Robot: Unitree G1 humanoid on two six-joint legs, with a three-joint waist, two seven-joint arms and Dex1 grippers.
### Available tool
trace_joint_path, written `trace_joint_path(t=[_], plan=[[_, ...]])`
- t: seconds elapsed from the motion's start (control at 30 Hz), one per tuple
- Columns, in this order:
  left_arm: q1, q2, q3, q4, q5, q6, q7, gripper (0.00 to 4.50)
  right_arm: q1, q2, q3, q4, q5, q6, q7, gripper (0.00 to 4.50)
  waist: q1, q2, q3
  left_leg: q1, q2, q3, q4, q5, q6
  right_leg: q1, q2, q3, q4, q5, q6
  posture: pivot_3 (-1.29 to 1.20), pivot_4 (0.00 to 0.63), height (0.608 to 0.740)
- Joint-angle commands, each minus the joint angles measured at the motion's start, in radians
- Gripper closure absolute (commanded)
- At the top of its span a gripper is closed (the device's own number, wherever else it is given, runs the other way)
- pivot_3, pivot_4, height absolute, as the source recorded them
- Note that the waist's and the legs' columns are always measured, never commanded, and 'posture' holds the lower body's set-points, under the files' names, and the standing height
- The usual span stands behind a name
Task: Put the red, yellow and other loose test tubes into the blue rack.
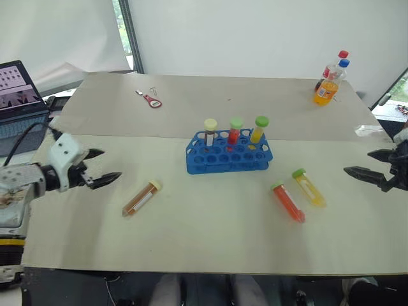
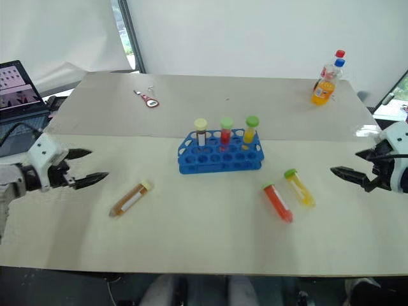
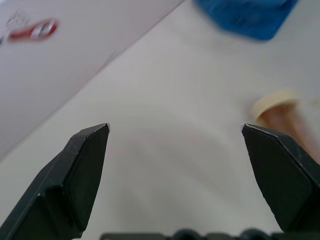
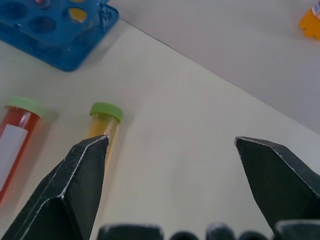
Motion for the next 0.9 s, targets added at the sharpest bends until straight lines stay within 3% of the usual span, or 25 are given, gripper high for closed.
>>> trace_joint_path(t=[0.03, 0.33, 0.57, 0.73, 0.9], plan=[[-0.045, -0.020, -0.076, -0.209, -0.088, 0.087, -0.047, 0.00, -0.050, -0.030, 0.079, -0.105, 0.014, 0.119, 0.004, 0.03, -0.002, 0.000, 0.000, 0.000, 0.000, 0.000, 0.000, 0.000, 0.000, 0.000, 0.000, 0.000, 0.000, 0.000, 0.000, 0.00, 0.150, 0.740], [-0.156, -0.104, -0.270, -0.422, -0.170, 0.150, -0.144, 0.00, -0.404, 0.046, 0.494, 0.072, -0.137, 0.393, 0.007, 0.03, -0.009, 0.000, 0.000, 0.000, -0.001, -0.001, 0.000, 0.000, 0.000, -0.001, 0.001, 0.001, 0.000, 0.000, 0.000, 0.00, 0.150, 0.740], [-0.225, -0.212, -0.386, -0.435, -0.143, 0.089, -0.185, 0.00, -0.603, 0.153, 0.690, 0.381, -0.273, 0.338, 0.104, 0.03, -0.002, 0.000, 0.000, -0.002, -0.002, -0.001, 0.000, 0.000, 0.000, -0.001, 0.001, 0.000, -0.002, 0.000, 0.000, 0.00, 0.150, 0.740], [-0.229, -0.248, -0.409, -0.443, -0.131, 0.078, -0.173, 0.00, -0.663, 0.201, 0.767, 0.517, -0.343, 0.278, 0.191, 0.03, -0.004, 0.000, 0.000, -0.002, -0.002, -0.001, 0.000, 0.000, 0.000, -0.001, 0.001, 0.000, -0.002, 0.000, 0.000, 0.00, 0.150, 0.740], [-0.219, -0.259, -0.412, -0.437, -0.116, 0.067, -0.161, 0.00, -0.704, 0.253, 0.773, 0.614, -0.391, 0.236, 0.223, 1.51, -0.005, 0.000, 0.000, -0.002, -0.002, -0.001, 0.001, 0.000, 0.000, -0.001, 0.001, 0.000, -0.001, 0.000, 0.000, 0.00, 0.150, 0.740]])
